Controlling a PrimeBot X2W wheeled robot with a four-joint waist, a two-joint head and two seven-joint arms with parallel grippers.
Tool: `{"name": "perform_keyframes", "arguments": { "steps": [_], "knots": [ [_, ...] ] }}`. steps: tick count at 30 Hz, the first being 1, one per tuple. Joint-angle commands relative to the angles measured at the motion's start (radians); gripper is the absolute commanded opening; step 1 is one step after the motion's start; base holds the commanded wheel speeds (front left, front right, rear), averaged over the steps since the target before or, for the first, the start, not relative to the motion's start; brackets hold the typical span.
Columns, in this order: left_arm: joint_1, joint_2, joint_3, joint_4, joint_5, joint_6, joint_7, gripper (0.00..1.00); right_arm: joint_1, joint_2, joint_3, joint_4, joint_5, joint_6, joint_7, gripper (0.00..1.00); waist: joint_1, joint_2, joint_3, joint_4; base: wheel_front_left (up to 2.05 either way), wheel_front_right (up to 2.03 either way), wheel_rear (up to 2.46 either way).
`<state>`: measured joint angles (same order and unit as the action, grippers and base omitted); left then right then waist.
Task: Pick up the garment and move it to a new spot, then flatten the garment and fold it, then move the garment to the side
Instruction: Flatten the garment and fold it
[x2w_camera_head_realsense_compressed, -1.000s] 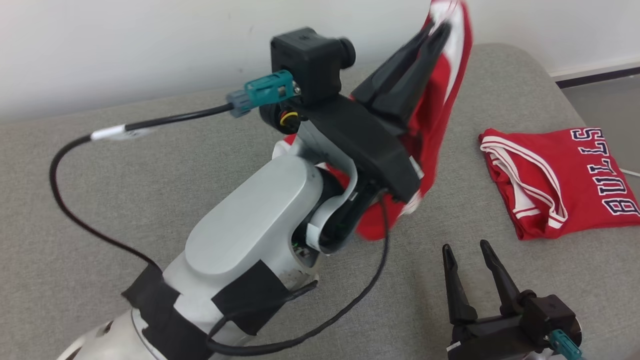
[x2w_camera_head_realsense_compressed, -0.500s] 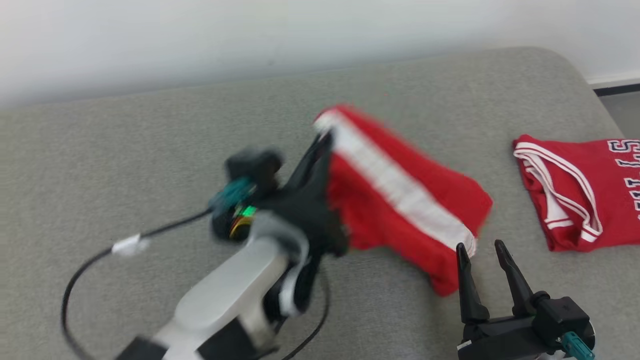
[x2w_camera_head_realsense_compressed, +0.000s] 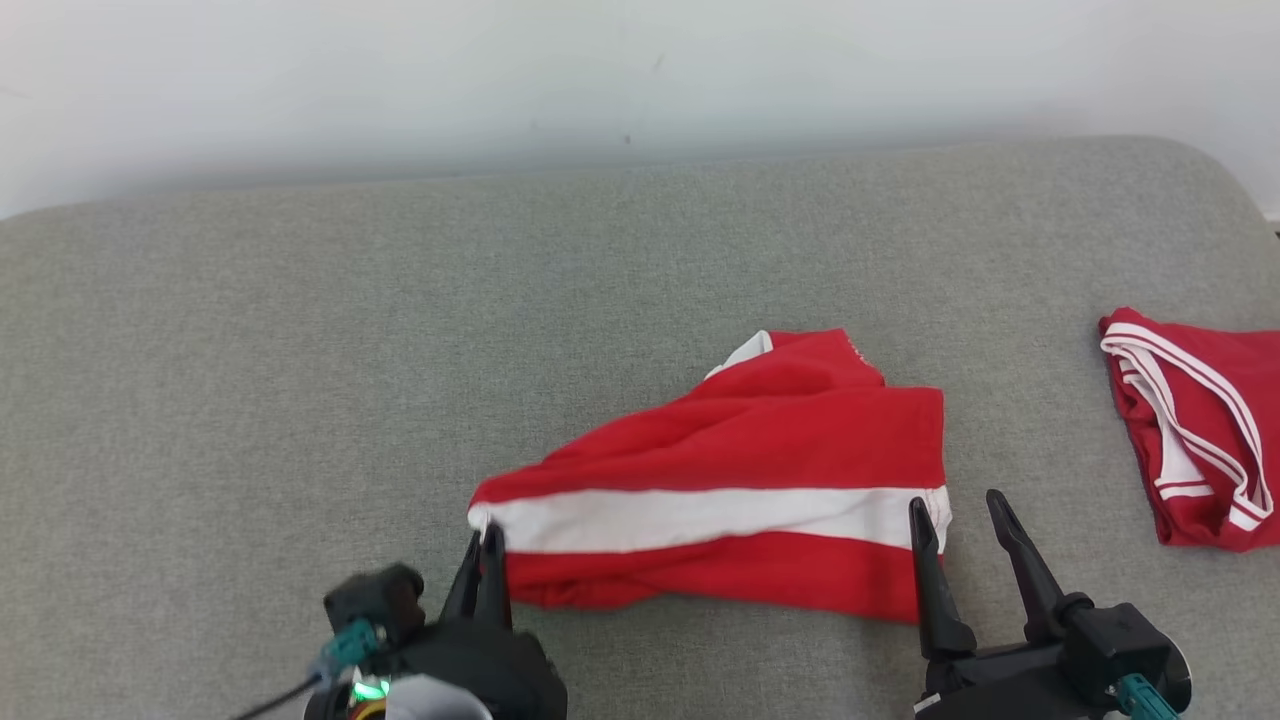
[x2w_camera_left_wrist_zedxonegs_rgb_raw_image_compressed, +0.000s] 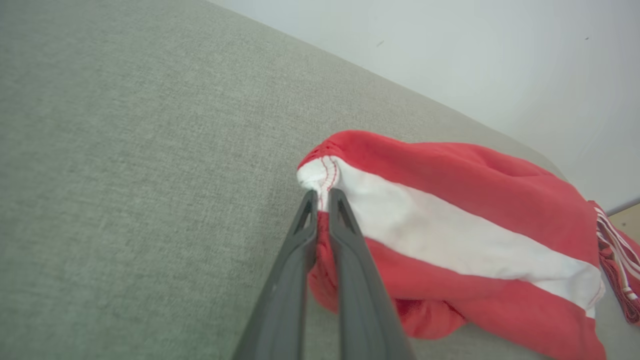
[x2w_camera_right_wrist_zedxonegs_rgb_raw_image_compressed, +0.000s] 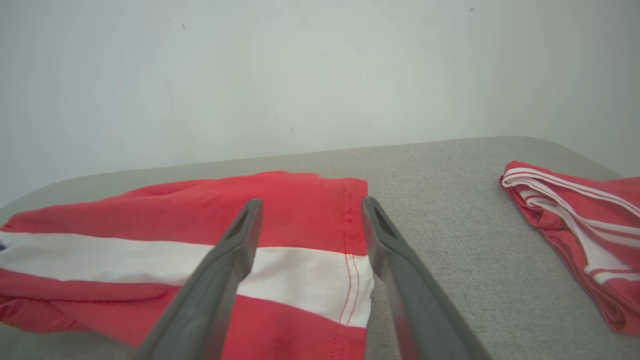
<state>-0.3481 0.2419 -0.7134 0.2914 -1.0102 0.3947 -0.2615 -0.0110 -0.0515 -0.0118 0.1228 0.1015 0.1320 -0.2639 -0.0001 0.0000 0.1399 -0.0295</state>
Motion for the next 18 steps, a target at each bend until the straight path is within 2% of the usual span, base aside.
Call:
{"name": "perform_keyframes", "arguments": {
  "steps": [1,3,4,5,12,13,18],
  "knots": [
    [0.021,-0.001,0.007,-0.005,0.016,0.002,-0.004,0.0,0.01,0.003,0.002,-0.001,-0.011,-0.002,0.0,1.0,0.0001,0.0,-0.008,0.007,0.0,0.0,0.0],
    [0.061,-0.002,0.009,-0.011,0.035,0.007,-0.004,0.0,0.013,0.003,0.004,0.0,-0.013,-0.002,0.0,1.0,0.0001,0.0,-0.015,0.008,0.0,0.0,0.0],
    [0.076,0.0,0.003,-0.011,0.048,0.005,-0.004,0.09,0.015,0.003,0.005,0.0,-0.015,-0.002,0.0,1.0,0.0001,0.0,-0.017,0.009,0.0,0.0,0.0],
    [0.089,0.0,0.003,-0.014,0.057,0.003,-0.004,0.98,0.017,0.003,0.005,0.0,-0.017,-0.002,0.0,1.0,0.0001,0.0,-0.019,0.009,0.0,0.0,0.0],
    [0.151,0.03,0.037,-0.054,0.145,-0.025,-0.004,1.0,0.025,0.003,-0.01,-0.005,-0.025,-0.002,0.0,1.0,0.0001,0.0,-0.043,0.011,0.0,0.0,0.0],
    [0.163,0.033,0.061,-0.062,0.16,-0.021,-0.004,1.0,0.028,0.003,-0.014,-0.006,-0.025,-0.002,0.0,1.0,0.0001,0.0,-0.049,0.013,0.0,0.0,0.0],
    [0.211,0.045,0.206,-0.148,0.331,-0.064,-0.004,1.0,0.039,0.003,-0.037,-0.017,-0.026,-0.002,0.0,1.0,0.0001,0.0,-0.068,0.021,0.0,0.0,0.0]
  ]
}}
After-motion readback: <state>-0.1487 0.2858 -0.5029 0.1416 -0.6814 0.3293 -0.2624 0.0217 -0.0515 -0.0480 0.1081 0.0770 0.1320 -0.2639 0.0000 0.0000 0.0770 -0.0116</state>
